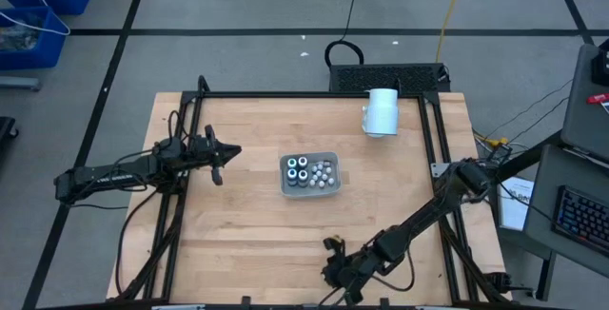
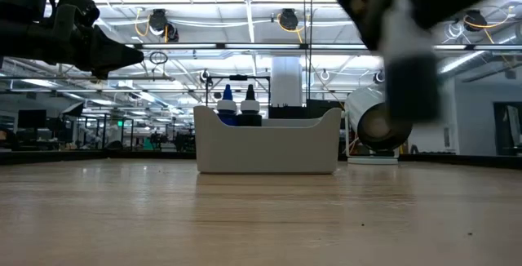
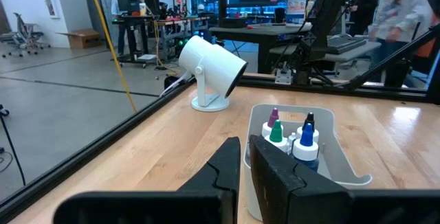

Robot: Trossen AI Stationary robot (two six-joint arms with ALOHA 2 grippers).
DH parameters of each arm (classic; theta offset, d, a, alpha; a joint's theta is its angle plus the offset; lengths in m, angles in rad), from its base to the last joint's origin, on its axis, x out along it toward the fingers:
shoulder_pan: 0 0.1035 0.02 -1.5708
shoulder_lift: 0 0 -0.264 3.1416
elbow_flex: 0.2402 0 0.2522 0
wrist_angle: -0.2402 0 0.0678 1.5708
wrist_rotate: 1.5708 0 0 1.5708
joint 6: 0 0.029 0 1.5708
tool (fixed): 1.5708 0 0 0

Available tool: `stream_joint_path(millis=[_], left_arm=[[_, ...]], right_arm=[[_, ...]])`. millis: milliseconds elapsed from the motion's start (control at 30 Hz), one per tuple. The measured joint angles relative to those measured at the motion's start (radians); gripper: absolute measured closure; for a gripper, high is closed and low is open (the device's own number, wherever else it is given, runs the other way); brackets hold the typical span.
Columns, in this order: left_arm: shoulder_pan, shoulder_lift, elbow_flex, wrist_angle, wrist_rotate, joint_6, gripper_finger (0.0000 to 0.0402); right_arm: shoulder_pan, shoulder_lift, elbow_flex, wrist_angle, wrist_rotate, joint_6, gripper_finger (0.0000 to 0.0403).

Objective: Pick & Place food coloring
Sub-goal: Put the small blue food coloring bottle into the gray bin

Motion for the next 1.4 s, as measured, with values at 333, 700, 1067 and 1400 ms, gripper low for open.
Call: stream_joint_path(millis=[333, 700, 1067, 1400], left_arm=[[0.0, 0.0, 0.0, 0.011, -0.002, 0.001, 0.036], [0.0, 0.0, 0.0, 0.013, -0.003, 0.055, 0.036], [0.0, 0.0, 0.0, 0.03, -0.006, 0.163, 0.036], [0.0, 0.0, 0.0, 0.138, -0.01, 0.419, 0.036]], right_arm=[[-0.131, -0.317, -0.002, -0.353, 0.3, -0.141, 0.0356], [-0.441, -0.698, -0.468, -0.056, 0.209, -0.265, 0.0358], [-0.629, -0.868, -0.704, 0.143, 0.1, -0.401, 0.0358], [-0.773, -0.868, -0.752, 0.377, -0.182, -0.544, 0.0358]])
